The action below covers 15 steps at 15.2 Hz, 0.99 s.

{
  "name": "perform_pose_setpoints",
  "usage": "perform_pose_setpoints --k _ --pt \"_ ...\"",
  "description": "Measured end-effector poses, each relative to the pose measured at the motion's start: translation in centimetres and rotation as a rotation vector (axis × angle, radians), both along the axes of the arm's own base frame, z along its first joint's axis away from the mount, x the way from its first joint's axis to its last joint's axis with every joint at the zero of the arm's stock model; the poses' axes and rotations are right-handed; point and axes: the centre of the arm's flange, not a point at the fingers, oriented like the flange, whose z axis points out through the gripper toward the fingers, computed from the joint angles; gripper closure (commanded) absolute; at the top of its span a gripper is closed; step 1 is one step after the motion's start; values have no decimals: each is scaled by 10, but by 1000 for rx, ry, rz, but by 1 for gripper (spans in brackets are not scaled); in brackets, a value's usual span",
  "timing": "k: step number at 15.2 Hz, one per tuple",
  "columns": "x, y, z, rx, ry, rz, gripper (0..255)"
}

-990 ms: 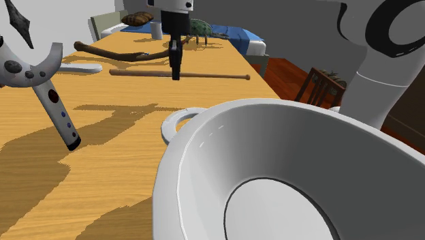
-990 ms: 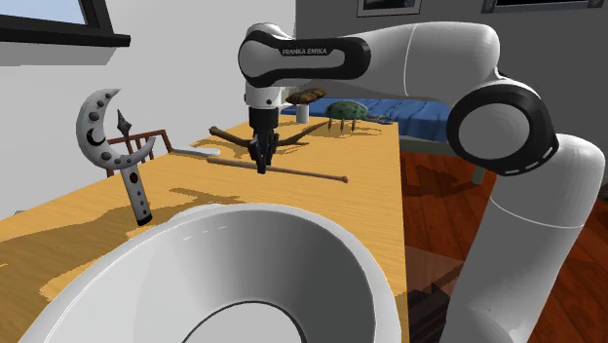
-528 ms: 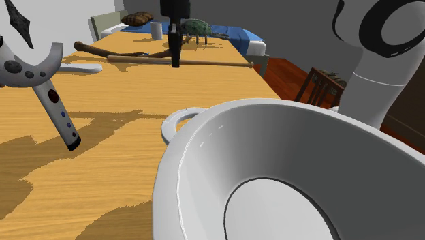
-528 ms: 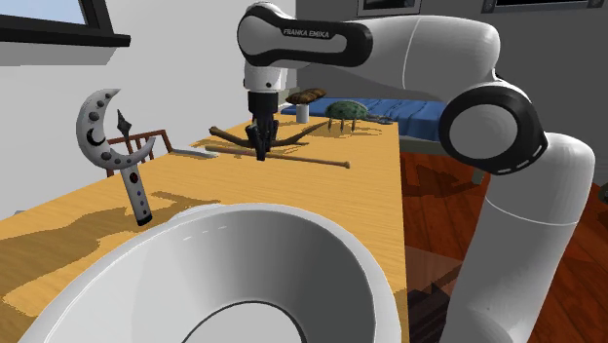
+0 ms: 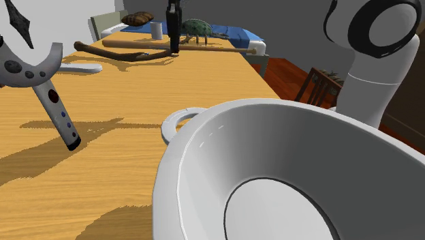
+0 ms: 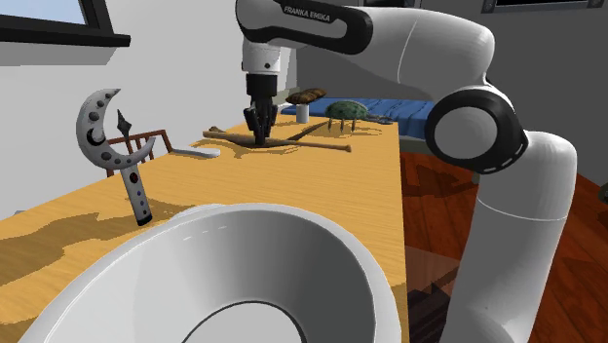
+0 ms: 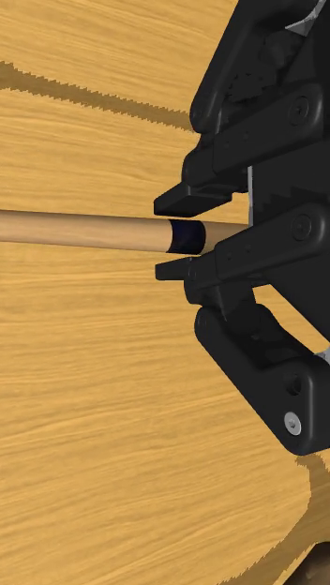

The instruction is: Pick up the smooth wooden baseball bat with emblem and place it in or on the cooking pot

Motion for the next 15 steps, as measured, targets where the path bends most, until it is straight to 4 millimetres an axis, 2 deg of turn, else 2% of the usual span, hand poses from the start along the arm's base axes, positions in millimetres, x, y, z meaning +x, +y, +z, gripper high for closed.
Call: perform_pose_setpoints --k 10,15 --pt "0 1 53 0 0 0 255" --pt "-49 22 60 0 1 1 255"
